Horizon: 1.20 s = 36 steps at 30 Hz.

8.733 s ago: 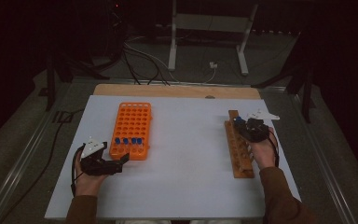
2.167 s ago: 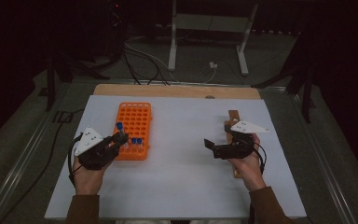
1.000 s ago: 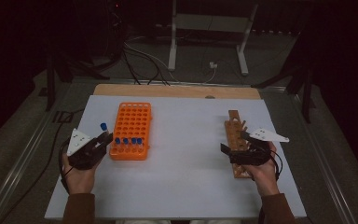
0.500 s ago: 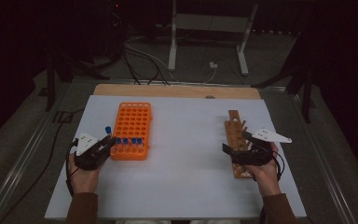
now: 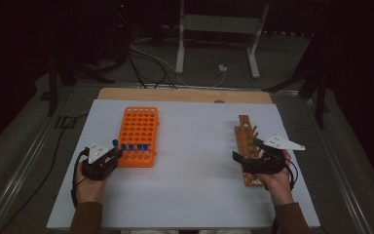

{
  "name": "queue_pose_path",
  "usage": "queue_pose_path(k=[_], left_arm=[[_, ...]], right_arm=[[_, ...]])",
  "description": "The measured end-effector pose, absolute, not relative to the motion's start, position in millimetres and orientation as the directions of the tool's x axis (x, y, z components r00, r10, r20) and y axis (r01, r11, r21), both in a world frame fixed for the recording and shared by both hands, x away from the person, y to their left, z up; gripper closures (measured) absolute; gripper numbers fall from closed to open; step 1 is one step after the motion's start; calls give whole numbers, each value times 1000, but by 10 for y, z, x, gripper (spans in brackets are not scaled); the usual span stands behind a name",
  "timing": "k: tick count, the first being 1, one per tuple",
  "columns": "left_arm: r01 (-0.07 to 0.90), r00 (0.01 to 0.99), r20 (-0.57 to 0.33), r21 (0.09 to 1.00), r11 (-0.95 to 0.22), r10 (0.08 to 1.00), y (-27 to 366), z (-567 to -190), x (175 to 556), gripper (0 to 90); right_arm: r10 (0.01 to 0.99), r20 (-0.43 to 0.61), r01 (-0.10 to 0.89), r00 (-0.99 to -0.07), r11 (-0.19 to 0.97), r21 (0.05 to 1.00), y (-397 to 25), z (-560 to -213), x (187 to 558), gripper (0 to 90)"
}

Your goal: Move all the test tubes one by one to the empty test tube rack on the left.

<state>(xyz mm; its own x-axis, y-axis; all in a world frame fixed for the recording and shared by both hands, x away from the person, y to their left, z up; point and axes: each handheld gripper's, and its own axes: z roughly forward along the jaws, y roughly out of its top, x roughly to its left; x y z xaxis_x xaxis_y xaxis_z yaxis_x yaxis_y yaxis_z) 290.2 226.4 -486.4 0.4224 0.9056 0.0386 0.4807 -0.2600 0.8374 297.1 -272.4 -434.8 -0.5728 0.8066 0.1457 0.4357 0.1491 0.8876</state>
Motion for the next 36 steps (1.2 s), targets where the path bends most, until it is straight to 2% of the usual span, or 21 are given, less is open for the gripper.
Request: queue_pose_path(k=[15,25,30,36], left_arm=[[505,435,36,817,-276,900,2285,-4917,2890,783],[517,427,-20,825,-226,904,2323,-4921,2886,768],[529,424,-102,835,-155,900,2410,-4919,2861,624],[494,431,-148,864,-96,890,2497,-4846,2763,475]], right_arm=[[815,118,426,-567,168,889,-2734,-4404,2913,9],[819,111,407,-563,158,900,-2762,-4458,2822,27],[822,118,390,-557,134,911,-2827,-4487,2765,27],[825,109,358,-554,118,926,-2902,-4520,2687,26]])
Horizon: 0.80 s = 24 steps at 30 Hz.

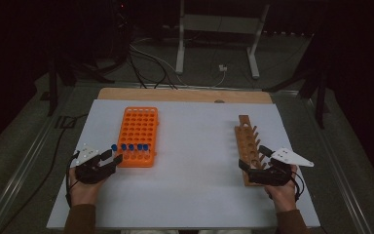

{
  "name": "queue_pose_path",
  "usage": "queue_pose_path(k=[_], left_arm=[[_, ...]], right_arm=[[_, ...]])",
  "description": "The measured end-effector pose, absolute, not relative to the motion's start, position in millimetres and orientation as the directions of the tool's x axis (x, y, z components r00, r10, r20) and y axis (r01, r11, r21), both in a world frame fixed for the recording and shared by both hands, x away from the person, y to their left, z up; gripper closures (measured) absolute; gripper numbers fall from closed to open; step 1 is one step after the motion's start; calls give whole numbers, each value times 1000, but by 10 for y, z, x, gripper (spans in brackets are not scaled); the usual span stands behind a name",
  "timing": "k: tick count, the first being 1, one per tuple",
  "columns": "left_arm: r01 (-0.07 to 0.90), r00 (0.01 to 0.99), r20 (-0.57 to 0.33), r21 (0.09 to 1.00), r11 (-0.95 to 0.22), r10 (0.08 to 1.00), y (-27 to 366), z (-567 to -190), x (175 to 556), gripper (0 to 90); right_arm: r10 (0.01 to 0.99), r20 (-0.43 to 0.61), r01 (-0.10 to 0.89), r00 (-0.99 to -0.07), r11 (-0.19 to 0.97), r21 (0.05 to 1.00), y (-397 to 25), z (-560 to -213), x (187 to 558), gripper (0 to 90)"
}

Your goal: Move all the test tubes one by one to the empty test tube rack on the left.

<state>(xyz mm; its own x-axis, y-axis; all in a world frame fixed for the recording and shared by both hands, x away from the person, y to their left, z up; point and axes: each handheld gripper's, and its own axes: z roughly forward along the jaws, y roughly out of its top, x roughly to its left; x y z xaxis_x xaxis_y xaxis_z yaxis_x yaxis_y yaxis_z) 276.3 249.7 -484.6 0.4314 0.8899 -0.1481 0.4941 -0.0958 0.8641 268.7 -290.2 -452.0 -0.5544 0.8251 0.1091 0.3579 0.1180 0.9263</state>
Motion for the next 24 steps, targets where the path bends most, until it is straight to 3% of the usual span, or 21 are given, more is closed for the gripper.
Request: queue_pose_path(k=[4,11,16,24], left_arm=[[441,431,-150,895,-63,890,2573,-4758,2636,347],[339,407,-92,939,-57,909,2650,-4619,2387,21],[273,420,-89,962,-32,903,2701,-4534,2254,6],[270,410,-99,963,-16,907,2714,-4543,2264,6]], right_arm=[[831,108,334,-546,98,938,-2973,-4548,2614,19],[837,111,298,-536,64,952,-3067,-4588,2492,10],[841,115,286,-528,49,957,-3097,-4609,2453,7],[842,108,281,-528,53,958,-3116,-4637,2454,7]])
